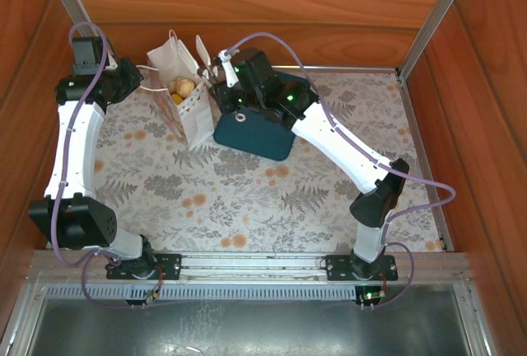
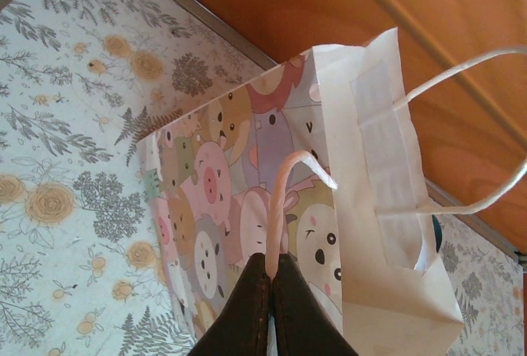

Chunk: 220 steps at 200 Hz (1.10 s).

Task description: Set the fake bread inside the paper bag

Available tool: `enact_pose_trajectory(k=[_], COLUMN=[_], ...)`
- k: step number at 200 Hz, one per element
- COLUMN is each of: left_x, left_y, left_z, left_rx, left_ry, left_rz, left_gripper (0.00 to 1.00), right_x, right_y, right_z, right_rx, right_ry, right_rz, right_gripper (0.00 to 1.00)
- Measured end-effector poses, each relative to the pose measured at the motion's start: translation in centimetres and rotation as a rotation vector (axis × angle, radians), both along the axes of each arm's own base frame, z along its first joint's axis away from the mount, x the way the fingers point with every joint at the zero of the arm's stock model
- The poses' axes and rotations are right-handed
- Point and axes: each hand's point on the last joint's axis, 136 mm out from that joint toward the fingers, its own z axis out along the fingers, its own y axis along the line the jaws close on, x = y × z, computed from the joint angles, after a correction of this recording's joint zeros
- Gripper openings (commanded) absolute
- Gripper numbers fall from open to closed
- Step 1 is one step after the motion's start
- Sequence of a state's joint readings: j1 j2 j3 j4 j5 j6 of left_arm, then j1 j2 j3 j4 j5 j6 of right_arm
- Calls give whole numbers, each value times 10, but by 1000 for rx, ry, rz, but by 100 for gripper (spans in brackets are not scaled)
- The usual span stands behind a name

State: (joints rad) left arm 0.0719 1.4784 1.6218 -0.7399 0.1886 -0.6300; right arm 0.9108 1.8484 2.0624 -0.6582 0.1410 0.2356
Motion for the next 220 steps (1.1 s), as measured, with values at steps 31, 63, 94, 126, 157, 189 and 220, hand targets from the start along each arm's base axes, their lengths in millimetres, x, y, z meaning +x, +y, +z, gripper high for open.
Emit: enact_pose_trajectory(k=[31,63,94,126,157,189,220], left_x=[0,0,2,8,13,14,6], left_y=[0,0,0,-3,-5,-1,26], left_z=[0,2,15,40,63,87,89], left_rx=[1,1,3,1,4,23,63], left_ry=[0,-4,-34,-94,-149,-206,-213], left_rz=[0,0,-3,-25,-38,-23,98], left_gripper=[0,0,37,76,100,100,100], right_x=[1,-2,-4,-2,0,-1,-2], right_y=[-6,-25,-58,-108,-155,-202,-241], right_z=[4,11,20,21,6,-15,-30], right_rx=[-3,-6,5,18,21,13,-11], right_ry=[-13,-22,-28,-18,18,61,84], right_rz=[-21,-49,-93,-190,-293,-403,-507], right_gripper=[39,38,37,37,37,37,37])
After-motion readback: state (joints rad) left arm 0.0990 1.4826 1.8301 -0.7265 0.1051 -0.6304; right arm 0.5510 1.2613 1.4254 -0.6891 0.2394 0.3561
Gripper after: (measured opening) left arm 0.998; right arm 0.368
